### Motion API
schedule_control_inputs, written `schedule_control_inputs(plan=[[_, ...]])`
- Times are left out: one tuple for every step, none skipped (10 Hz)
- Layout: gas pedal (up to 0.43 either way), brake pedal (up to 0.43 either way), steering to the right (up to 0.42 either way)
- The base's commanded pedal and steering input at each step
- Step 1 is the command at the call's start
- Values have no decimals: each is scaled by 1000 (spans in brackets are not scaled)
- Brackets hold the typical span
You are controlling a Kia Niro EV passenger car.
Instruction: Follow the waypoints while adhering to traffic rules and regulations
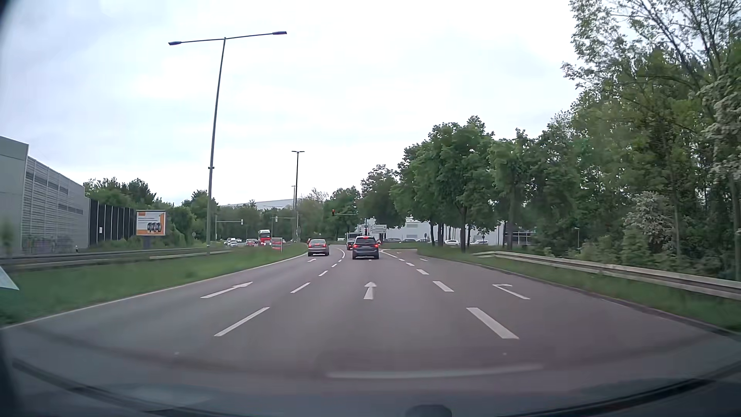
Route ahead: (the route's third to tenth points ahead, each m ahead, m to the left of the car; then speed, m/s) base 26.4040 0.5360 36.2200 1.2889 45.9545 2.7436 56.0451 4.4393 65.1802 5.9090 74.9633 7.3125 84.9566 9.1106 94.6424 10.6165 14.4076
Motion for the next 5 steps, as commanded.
schedule_control_inputs(plan=[[0,0,-11],[0,0,-11],[0,0,-11],[0,0,-11],[0,0,-11]])
